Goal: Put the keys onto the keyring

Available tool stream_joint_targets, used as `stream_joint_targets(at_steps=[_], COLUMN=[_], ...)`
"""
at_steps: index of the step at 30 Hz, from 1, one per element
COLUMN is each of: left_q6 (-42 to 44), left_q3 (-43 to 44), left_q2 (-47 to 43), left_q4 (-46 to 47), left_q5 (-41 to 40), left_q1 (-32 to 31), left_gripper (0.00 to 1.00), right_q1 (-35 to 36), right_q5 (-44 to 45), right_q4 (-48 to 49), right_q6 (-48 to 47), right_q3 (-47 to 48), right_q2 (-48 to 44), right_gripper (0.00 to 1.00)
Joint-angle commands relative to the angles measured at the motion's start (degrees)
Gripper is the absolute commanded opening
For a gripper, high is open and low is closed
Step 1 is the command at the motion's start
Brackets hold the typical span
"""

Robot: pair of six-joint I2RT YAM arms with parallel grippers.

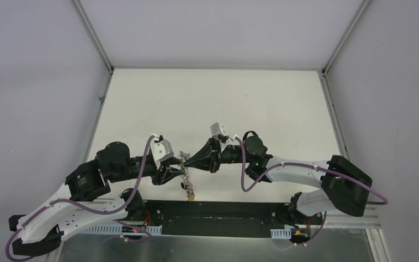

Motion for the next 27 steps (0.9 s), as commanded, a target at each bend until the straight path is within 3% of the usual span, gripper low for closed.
stream_joint_targets(at_steps=[1, 13, 27], left_q6=[-1.89, 0.43, -0.22], left_q3=[-3.47, -6.88, -7.16], left_q2=[-2.81, -6.88, -5.63], left_q4=[9.45, 9.36, 10.25], left_q5=[1.24, -0.51, -0.79], left_q1=[-0.3, -0.34, -0.35], left_gripper=[0.39, 0.2, 0.1], right_q1=[0.0, 0.01, 0.0], right_q5=[-0.19, -0.87, -0.88], right_q4=[4.41, 4.69, 4.65], right_q6=[-0.86, -0.69, -0.57], right_q3=[0.23, 0.56, 0.61], right_q2=[-3.33, -3.2, -2.98], right_gripper=[0.0, 0.0, 0.0])
